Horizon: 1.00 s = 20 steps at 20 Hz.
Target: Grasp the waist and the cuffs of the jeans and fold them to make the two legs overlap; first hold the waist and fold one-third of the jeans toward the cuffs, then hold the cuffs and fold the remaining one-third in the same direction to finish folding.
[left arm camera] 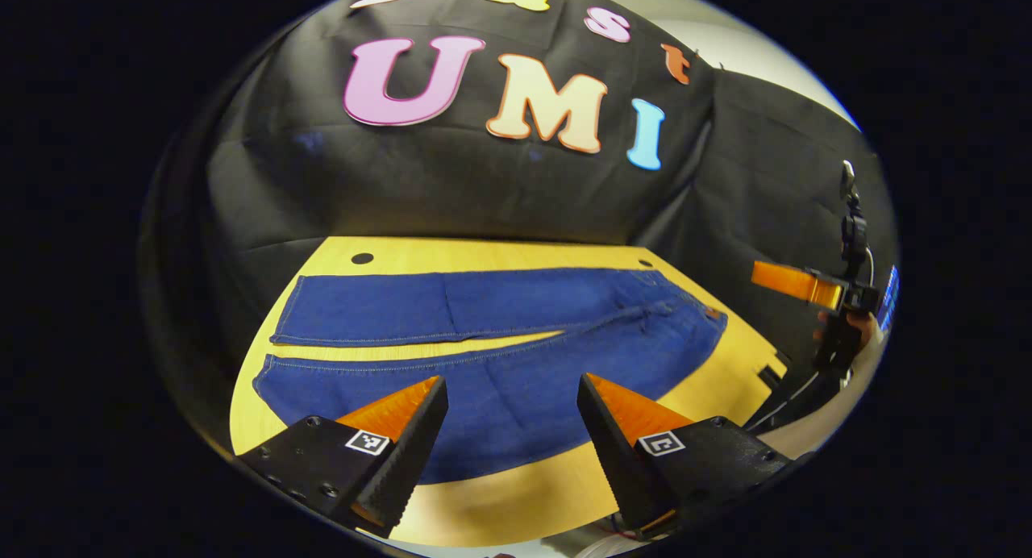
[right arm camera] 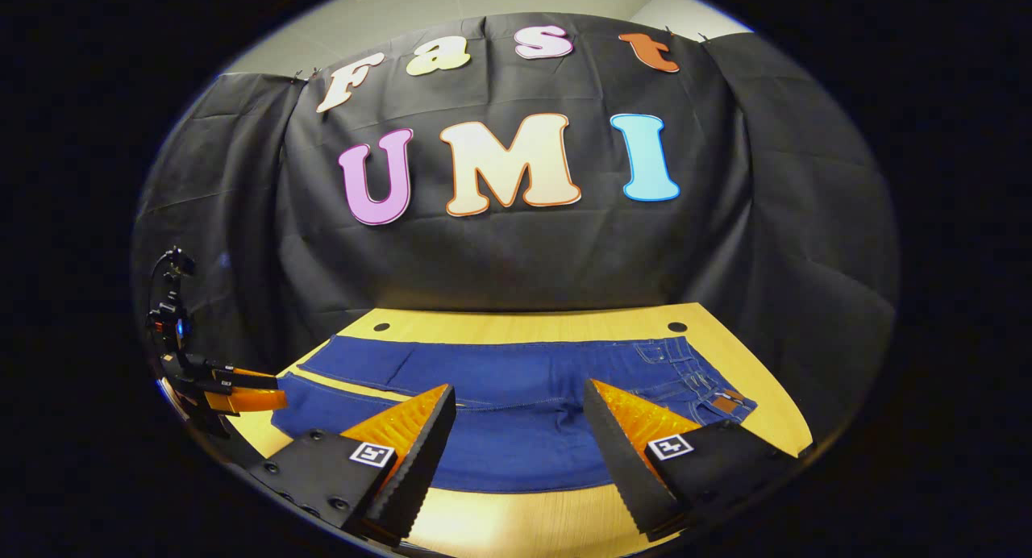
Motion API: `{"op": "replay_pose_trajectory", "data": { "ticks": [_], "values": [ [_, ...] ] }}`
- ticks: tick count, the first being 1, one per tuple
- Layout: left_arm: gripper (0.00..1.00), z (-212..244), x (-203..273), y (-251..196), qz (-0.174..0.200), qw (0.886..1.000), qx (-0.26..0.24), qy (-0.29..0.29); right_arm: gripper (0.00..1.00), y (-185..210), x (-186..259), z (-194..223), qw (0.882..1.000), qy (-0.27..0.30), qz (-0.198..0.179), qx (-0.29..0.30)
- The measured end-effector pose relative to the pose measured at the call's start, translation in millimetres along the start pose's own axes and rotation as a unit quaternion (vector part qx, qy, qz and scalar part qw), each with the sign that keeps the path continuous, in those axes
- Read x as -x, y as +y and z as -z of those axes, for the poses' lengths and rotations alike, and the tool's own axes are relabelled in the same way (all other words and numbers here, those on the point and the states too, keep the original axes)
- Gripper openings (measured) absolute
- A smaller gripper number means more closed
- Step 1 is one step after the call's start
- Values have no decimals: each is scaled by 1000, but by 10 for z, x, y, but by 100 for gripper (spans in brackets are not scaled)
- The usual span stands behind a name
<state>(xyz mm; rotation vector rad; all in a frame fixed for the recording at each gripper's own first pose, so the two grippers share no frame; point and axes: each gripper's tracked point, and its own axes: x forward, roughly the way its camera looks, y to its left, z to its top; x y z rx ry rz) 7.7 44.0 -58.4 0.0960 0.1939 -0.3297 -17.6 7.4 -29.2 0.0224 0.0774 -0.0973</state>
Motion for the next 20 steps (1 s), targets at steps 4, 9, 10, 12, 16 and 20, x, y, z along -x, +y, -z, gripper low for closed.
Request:
{"op": "replay_pose_trajectory", "data": {
  "ticks": [4,9,10,12,16,20],
  "values": [
    [95,337,-26,174,63,992,-65,85,98,-77,51,158,1000,23,15,2],
    [96,814,-40,391,127,961,-130,210,98,-230,140,358,998,49,33,11],
    [96,861,-45,464,132,955,-140,228,98,-266,155,395,998,54,38,12],
    [96,979,-32,612,139,940,-166,263,98,-347,192,476,997,64,48,9],
    [96,1209,89,834,158,896,-230,345,98,-472,235,597,995,80,64,7],
    [95,1285,121,913,168,865,-268,390,94,-559,219,626,994,88,69,8]
  ]
}}
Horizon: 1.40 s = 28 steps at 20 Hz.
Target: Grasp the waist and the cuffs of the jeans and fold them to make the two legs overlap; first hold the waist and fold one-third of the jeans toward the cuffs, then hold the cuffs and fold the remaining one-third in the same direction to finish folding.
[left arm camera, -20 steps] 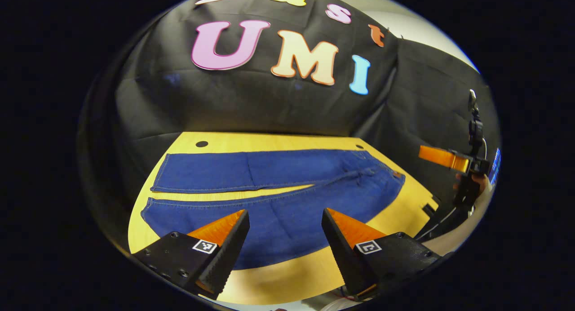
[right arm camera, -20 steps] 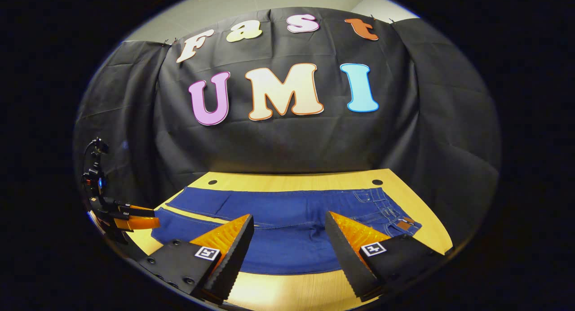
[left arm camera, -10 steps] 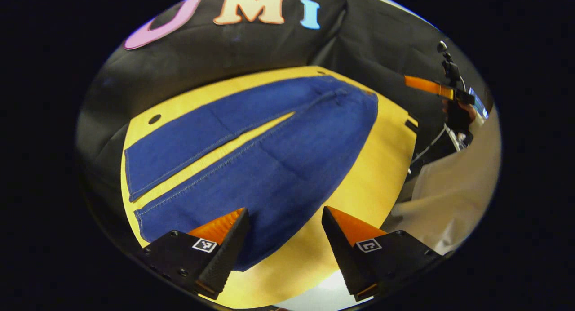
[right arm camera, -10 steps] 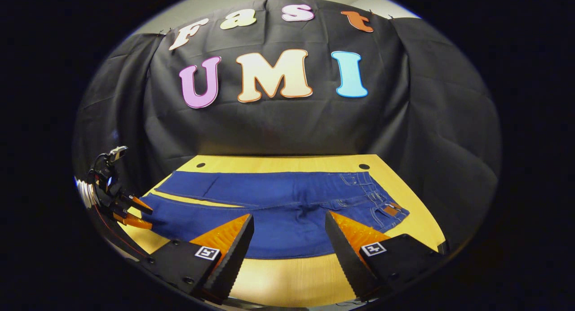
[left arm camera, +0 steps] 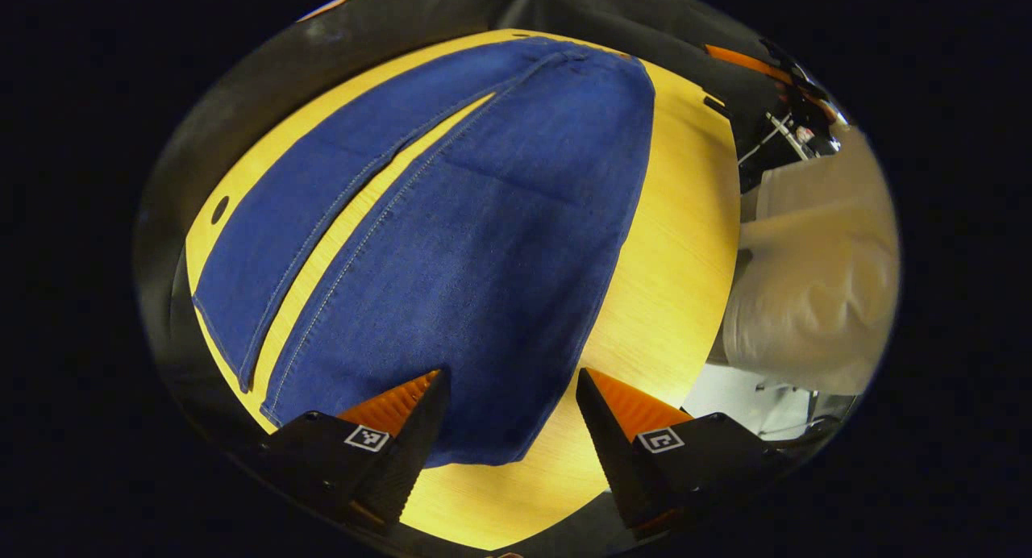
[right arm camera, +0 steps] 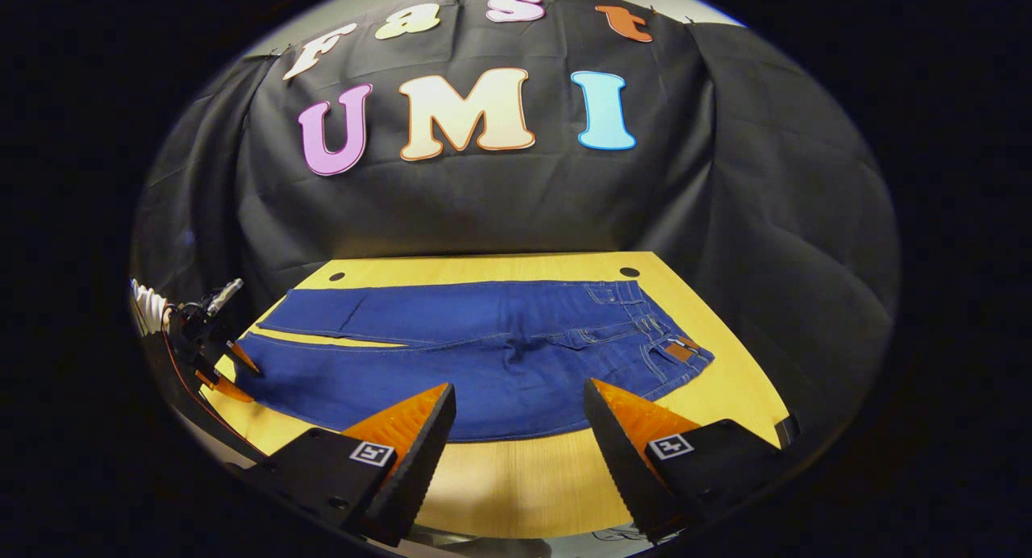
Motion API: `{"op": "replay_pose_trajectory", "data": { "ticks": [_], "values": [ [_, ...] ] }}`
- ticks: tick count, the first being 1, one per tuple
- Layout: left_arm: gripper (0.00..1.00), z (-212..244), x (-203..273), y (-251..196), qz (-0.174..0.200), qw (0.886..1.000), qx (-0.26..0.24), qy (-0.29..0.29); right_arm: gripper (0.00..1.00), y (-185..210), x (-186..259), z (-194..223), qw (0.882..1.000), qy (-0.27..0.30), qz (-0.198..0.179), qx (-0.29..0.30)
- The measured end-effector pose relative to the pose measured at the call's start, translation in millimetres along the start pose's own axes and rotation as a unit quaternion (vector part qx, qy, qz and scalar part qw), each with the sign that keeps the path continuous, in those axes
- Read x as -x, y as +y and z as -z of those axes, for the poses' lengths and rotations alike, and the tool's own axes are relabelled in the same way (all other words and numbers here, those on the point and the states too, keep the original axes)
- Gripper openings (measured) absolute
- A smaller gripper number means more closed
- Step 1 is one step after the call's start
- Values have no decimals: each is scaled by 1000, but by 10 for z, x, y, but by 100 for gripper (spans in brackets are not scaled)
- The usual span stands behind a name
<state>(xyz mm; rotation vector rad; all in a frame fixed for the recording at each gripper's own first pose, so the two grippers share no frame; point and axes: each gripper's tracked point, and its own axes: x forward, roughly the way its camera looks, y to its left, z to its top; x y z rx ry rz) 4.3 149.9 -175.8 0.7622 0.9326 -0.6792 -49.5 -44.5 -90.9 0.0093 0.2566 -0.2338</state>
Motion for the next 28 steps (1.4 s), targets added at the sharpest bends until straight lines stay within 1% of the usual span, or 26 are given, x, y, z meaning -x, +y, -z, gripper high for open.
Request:
{"op": "replay_pose_trajectory", "data": {
  "ticks": [1,2,4,5,7,8,9,10,11,12,13,14,15,16,17,19,20,21,22,23,24,26,28],
  "values": [
    [97,7,-5,-3,2,1000,-4,6,94,-23,-9,14,1000,2,1,2],
    [95,18,-19,15,0,1000,-6,13,98,-36,-25,13,1000,3,1,2],
    [94,29,-34,20,1,1000,-6,20,98,-55,-44,20,1000,7,0,-1],
    [94,28,-20,30,-1,1000,-7,24,94,-56,-44,38,1000,9,-1,-2],
    [94,41,-26,50,-1,1000,-10,27,94,-69,-67,48,1000,14,-2,-1],
    [92,55,-27,55,-2,999,-11,30,98,-66,-76,51,1000,16,-2,0],
    [92,59,-28,56,-3,999,-14,33,93,-60,-85,68,1000,18,-4,0],
    [93,63,-33,67,-6,999,-18,36,98,-58,-98,71,1000,21,-7,0],
    [93,75,-41,86,-14,999,-27,42,94,-54,-111,101,1000,24,-9,0],
    [92,88,-44,109,-19,998,-39,50,98,-48,-131,106,1000,26,-13,0],
    [92,77,-58,114,-18,998,-44,46,98,-37,-147,123,999,28,-17,-1],
    [90,101,-42,103,-19,997,-44,55,94,-24,-168,128,999,30,-22,-3],
    [89,70,-30,85,-21,997,-44,54,98,-12,-179,146,999,32,-28,-4],
    [86,76,-41,93,-23,997,-41,59,98,-8,-193,153,999,33,-32,-4],
    [83,58,-46,101,-25,997,-35,60,94,-11,-213,157,999,35,-37,-1],
    [76,59,-59,140,-29,997,-21,64,94,-31,-251,162,998,39,-46,8],
    [65,52,-54,196,-31,997,-15,67,93,-48,-273,166,998,42,-51,12],
    [58,36,-60,232,-33,997,-10,71,93,-73,-287,186,997,45,-58,17],
    [45,17,-73,263,-34,997,-10,73,94,-95,-310,199,996,50,-66,24],
    [37,-22,-69,288,-37,997,-12,73,94,-111,-335,228,995,57,-76,32],
    [19,-29,-63,313,-44,997,-13,69,98,-130,-368,250,993,65,-86,43],
    [0,-70,-84,294,-44,997,-6,66,98,-137,-419,350,987,90,-115,73],
    [0,-86,-92,277,-48,997,4,61,98,-144,-479,478,975,119,-148,117]
  ]
}}
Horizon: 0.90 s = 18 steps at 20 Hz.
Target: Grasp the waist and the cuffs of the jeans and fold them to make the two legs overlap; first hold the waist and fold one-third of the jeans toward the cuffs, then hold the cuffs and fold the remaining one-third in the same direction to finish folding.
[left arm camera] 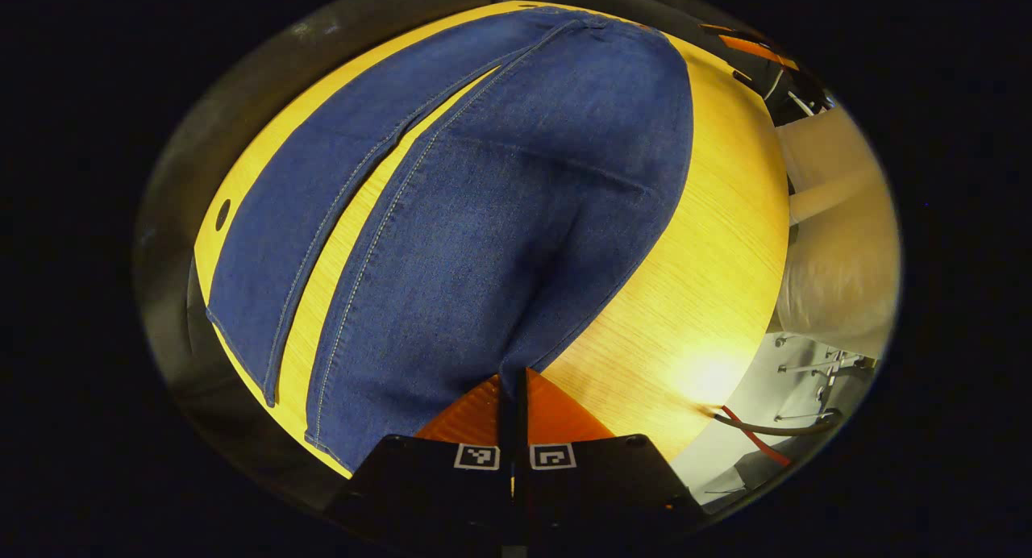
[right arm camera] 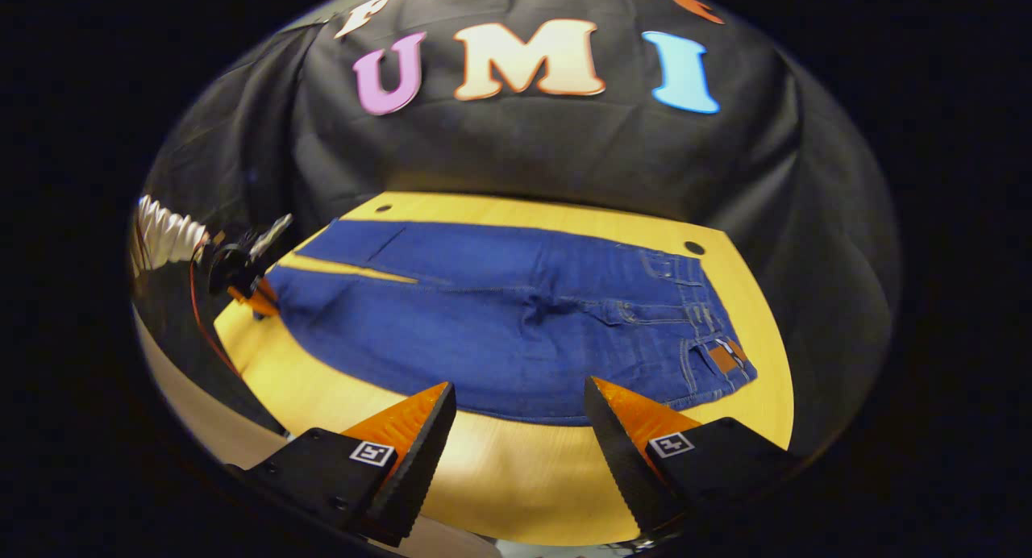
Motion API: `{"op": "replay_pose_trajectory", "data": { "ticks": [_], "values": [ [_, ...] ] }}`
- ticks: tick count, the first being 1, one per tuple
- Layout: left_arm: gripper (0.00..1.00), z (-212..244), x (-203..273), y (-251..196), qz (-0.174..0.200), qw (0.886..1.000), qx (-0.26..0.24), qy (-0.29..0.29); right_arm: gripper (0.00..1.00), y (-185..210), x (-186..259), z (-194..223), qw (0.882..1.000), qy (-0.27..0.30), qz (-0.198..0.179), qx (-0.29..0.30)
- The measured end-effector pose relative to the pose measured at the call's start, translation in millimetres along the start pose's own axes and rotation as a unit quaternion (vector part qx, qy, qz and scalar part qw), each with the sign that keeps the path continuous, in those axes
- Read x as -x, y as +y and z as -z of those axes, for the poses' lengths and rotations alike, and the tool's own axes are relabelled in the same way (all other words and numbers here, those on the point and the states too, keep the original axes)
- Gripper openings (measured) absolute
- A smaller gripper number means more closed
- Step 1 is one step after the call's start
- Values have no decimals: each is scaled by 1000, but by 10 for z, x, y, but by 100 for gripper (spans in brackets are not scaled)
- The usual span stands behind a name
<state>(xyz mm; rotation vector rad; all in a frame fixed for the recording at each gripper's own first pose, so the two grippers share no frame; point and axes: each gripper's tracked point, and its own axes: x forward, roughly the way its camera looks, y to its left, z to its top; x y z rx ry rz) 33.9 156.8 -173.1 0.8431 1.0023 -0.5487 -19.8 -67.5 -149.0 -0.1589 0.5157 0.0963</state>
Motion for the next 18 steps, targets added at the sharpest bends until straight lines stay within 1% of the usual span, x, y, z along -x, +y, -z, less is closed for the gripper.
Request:
{"op": "replay_pose_trajectory", "data": {
  "ticks": [2,3,4,6,8,10,13,16,18],
  "values": [
    [0,-16,-6,-17,-7,1000,11,-8,99,-85,-83,112,998,40,-25,49],
    [0,-32,-15,-6,-10,1000,17,-9,100,-140,-116,169,995,60,-33,72],
    [0,3,9,11,-13,1000,24,-8,99,-205,-140,222,992,75,-39,97],
    [0,15,15,8,-20,999,35,-3,100,-301,-204,282,982,101,-48,154],
    [0,16,14,20,-23,999,35,2,99,-389,-309,386,970,127,-62,197],
    [0,6,0,20,-25,999,34,8,99,-472,-415,510,959,161,-73,220],
    [0,-13,-15,6,-29,999,25,26,99,-652,-579,580,948,188,-71,248],
    [0,3,-20,-11,-32,998,14,47,99,-804,-767,633,943,208,-80,246],
    [0,-1,-19,-12,-33,998,12,57,100,-829,-828,648,941,222,-92,237]
  ]
}}
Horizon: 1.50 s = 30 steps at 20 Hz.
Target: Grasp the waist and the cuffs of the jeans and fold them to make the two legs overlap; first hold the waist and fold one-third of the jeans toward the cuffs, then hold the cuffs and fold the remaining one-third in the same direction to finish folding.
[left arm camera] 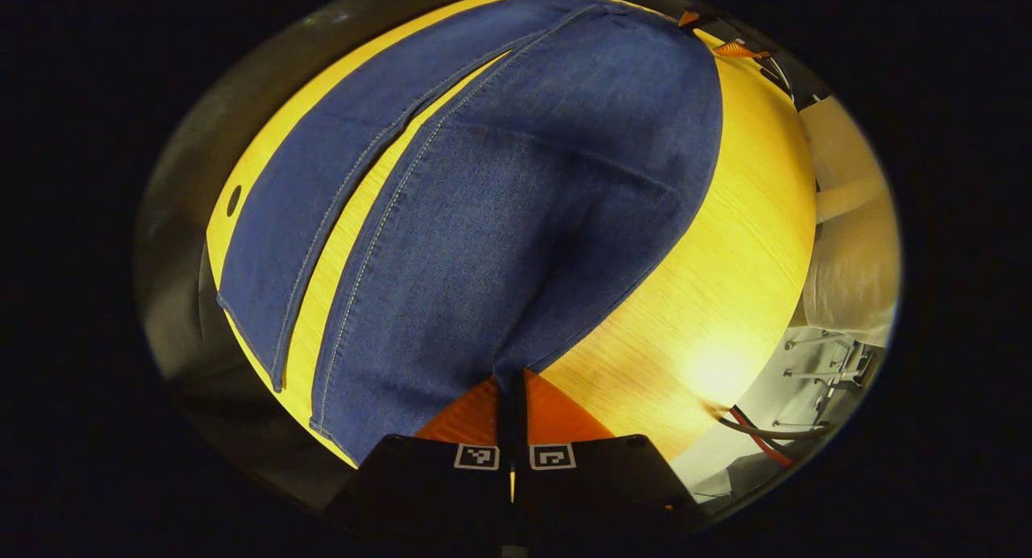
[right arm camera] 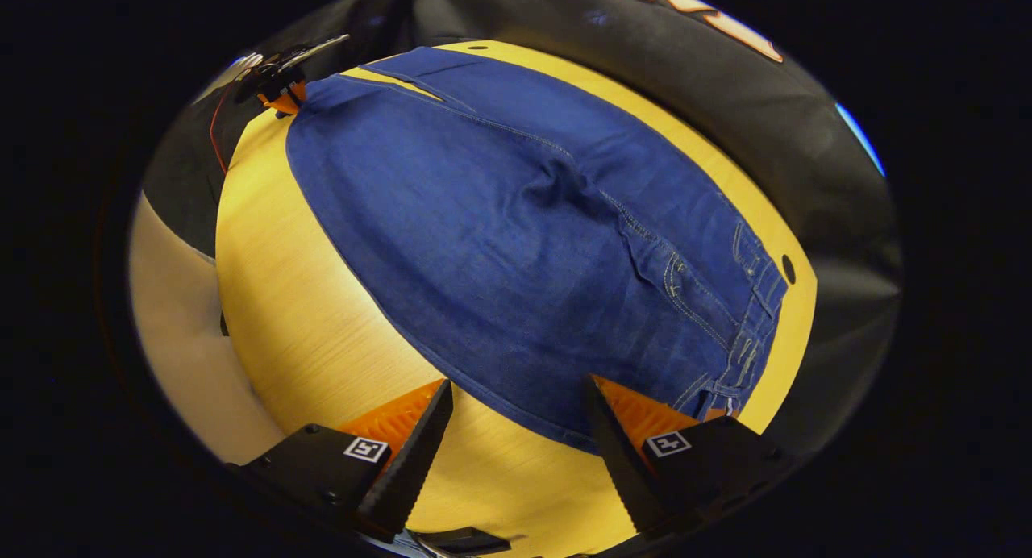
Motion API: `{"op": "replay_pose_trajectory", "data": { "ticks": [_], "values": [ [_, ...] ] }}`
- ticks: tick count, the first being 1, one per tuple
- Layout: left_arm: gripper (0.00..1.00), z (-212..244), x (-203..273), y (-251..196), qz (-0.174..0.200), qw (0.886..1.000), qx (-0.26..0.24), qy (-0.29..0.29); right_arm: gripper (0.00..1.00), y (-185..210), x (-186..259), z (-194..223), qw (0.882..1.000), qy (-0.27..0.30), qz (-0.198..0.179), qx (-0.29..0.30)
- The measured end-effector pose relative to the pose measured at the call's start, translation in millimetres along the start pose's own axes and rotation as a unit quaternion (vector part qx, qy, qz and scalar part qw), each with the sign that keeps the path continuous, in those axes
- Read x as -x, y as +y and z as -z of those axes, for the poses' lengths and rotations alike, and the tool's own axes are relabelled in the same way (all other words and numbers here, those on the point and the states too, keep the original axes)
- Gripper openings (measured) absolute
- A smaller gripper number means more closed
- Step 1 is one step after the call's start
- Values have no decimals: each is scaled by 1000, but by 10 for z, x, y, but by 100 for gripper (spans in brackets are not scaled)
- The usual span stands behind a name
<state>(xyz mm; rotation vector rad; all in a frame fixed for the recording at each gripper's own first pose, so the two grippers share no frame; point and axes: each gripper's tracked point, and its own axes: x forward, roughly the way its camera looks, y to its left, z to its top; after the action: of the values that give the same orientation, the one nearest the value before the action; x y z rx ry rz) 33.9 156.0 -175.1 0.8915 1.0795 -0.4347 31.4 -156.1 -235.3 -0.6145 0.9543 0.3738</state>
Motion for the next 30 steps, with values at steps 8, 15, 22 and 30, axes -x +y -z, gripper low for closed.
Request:
{"op": "replay_pose_trajectory", "data": {
  "ticks": [8,15,22,30],
  "values": [
    [0,12,-5,-4,1,1000,0,21,99,19,-124,51,998,28,-62,5],
    [0,-8,0,-11,8,1000,14,25,93,38,-133,79,997,50,-50,9],
    [0,-40,49,-20,15,998,46,32,30,212,-76,-77,998,30,-46,23],
    [0,-62,36,1,-20,998,59,-14,4,171,-37,-15,998,39,23,-47]
  ]
}}
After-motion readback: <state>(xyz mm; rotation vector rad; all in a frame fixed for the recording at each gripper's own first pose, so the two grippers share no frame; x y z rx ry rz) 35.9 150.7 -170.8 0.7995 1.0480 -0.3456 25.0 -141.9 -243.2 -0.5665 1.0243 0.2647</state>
